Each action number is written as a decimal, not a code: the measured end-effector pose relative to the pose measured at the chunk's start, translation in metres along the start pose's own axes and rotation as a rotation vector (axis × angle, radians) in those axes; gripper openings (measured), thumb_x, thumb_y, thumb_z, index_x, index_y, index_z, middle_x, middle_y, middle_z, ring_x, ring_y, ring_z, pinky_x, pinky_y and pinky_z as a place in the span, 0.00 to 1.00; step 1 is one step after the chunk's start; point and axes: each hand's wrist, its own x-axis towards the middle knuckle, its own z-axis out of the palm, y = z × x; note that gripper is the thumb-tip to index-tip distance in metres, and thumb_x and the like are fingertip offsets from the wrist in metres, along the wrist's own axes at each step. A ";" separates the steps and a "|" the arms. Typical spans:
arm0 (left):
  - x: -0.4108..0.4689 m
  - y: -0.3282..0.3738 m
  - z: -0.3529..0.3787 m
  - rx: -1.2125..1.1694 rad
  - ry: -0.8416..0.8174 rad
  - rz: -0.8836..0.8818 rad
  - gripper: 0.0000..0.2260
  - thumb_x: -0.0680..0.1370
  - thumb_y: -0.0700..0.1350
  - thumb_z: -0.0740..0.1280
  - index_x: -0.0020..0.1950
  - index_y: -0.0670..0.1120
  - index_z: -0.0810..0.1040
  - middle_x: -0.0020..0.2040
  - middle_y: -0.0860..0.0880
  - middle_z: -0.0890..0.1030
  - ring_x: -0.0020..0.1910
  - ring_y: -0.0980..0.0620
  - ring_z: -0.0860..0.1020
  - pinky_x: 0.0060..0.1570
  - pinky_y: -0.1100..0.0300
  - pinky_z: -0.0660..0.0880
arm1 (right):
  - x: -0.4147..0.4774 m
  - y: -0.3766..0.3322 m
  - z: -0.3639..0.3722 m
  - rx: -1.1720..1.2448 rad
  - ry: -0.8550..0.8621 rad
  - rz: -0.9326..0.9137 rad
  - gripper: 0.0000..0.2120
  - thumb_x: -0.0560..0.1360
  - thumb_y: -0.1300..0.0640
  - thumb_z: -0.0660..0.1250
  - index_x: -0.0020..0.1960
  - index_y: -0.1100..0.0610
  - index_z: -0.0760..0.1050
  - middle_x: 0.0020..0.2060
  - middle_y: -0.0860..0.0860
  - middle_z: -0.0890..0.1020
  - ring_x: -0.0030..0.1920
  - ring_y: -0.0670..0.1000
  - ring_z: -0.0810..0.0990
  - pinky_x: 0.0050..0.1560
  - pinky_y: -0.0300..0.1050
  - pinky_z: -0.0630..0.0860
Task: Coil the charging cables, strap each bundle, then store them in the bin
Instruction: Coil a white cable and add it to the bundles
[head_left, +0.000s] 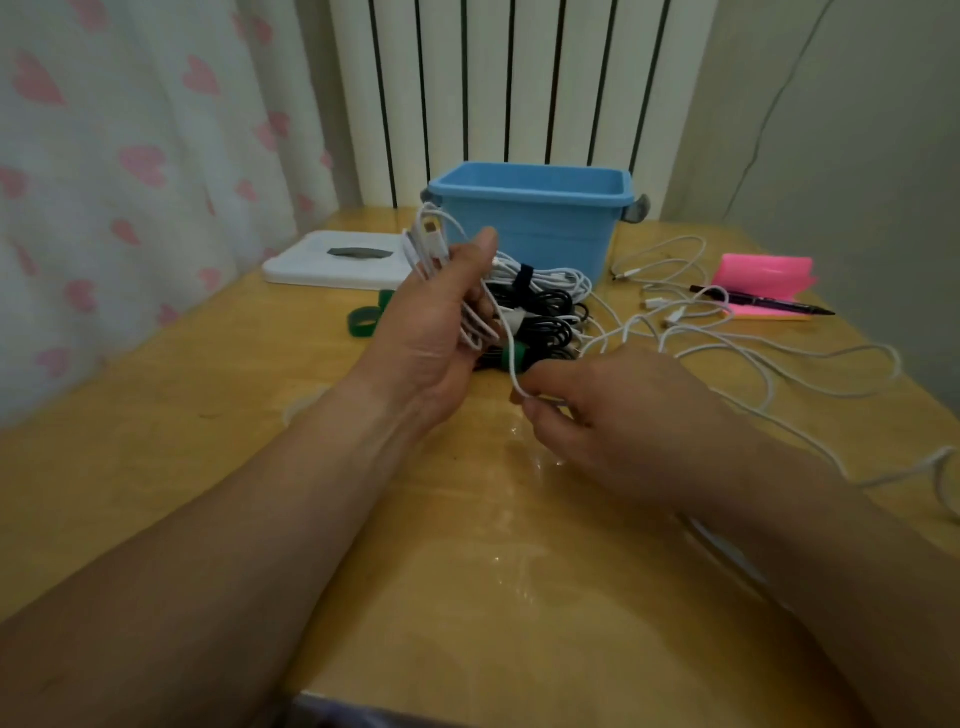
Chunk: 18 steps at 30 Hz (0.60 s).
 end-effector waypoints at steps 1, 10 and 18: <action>0.001 0.001 0.000 -0.013 0.008 0.011 0.07 0.85 0.48 0.70 0.52 0.46 0.79 0.42 0.46 0.82 0.44 0.49 0.82 0.51 0.49 0.81 | 0.000 0.001 0.000 0.024 -0.020 0.009 0.16 0.81 0.40 0.55 0.56 0.44 0.78 0.33 0.43 0.74 0.39 0.52 0.79 0.42 0.51 0.78; -0.001 0.032 -0.026 0.459 0.033 0.131 0.12 0.87 0.57 0.65 0.55 0.48 0.75 0.31 0.50 0.70 0.26 0.51 0.62 0.22 0.59 0.66 | -0.004 0.026 -0.014 0.300 0.100 0.139 0.02 0.78 0.47 0.69 0.51 0.43 0.79 0.38 0.39 0.81 0.41 0.40 0.79 0.40 0.48 0.76; -0.025 0.004 0.009 1.224 -0.515 -0.026 0.16 0.78 0.65 0.72 0.54 0.54 0.83 0.43 0.55 0.85 0.38 0.62 0.81 0.41 0.62 0.77 | -0.003 0.030 -0.017 0.451 0.417 0.169 0.12 0.74 0.60 0.72 0.54 0.51 0.74 0.43 0.45 0.80 0.44 0.47 0.81 0.45 0.51 0.79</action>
